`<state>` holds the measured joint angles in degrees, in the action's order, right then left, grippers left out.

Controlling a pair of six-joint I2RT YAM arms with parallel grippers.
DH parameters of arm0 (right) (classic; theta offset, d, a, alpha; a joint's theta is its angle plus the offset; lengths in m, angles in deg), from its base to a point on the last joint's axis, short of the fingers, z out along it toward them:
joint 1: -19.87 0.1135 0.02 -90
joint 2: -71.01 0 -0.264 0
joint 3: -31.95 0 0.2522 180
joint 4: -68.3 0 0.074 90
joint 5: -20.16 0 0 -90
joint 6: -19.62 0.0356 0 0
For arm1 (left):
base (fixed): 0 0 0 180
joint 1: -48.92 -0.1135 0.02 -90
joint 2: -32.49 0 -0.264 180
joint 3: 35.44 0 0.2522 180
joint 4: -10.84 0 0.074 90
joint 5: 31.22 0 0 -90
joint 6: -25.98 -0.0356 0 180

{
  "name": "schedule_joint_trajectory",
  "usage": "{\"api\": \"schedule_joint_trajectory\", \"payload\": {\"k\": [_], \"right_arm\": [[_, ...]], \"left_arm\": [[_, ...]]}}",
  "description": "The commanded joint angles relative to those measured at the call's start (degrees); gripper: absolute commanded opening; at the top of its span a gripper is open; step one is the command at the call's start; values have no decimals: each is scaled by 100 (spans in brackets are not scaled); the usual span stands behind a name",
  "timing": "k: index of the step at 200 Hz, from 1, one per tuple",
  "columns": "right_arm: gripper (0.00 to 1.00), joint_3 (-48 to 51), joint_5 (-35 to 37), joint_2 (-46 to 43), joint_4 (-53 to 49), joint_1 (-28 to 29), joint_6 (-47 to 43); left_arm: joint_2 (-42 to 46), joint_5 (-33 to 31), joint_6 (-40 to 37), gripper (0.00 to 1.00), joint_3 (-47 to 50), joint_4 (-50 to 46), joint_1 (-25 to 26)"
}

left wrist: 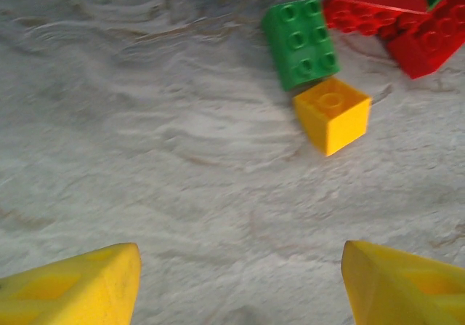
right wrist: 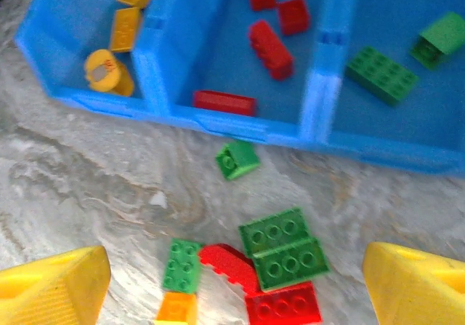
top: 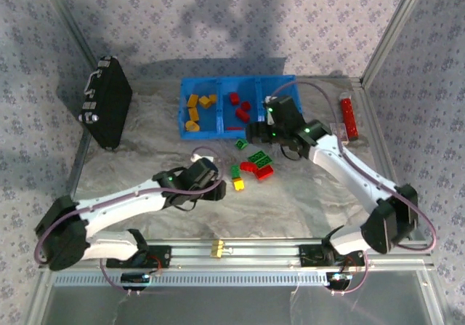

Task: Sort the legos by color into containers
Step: Pick up the lego from the center of the table.

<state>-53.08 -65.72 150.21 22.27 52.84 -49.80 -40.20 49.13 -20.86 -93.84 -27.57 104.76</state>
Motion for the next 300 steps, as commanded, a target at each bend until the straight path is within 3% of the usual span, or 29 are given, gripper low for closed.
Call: {"api": "schedule_joint_trajectory", "payload": {"k": [1, 37, 121, 207, 246, 300], "right_arm": [[91, 606, 122, -531, 157, -257, 313], [91, 1260, 29, -1223, 121, -550, 409], [90, 2246, -387, -1959, 322, -1093, 509], [89, 2534, -634, -2040, 496, -1367, 473], [89, 2591, -670, -2047, 535, -1399, 473], [89, 2660, -724, -2066, 549, -1408, 473]], "left_arm": [[-602, 35, 73, 73, -580, 81, 208], [-1659, 41, 198, 73, -1416, -135, 479], [-3090, 27, 378, 65, -2528, -722, 428], [-3567, -14, 462, 53, -2789, -815, 226], [-3567, -35, 388, 33, -2857, -907, 200], [-3178, -197, 248, 27, -2813, -1129, 153]]}}
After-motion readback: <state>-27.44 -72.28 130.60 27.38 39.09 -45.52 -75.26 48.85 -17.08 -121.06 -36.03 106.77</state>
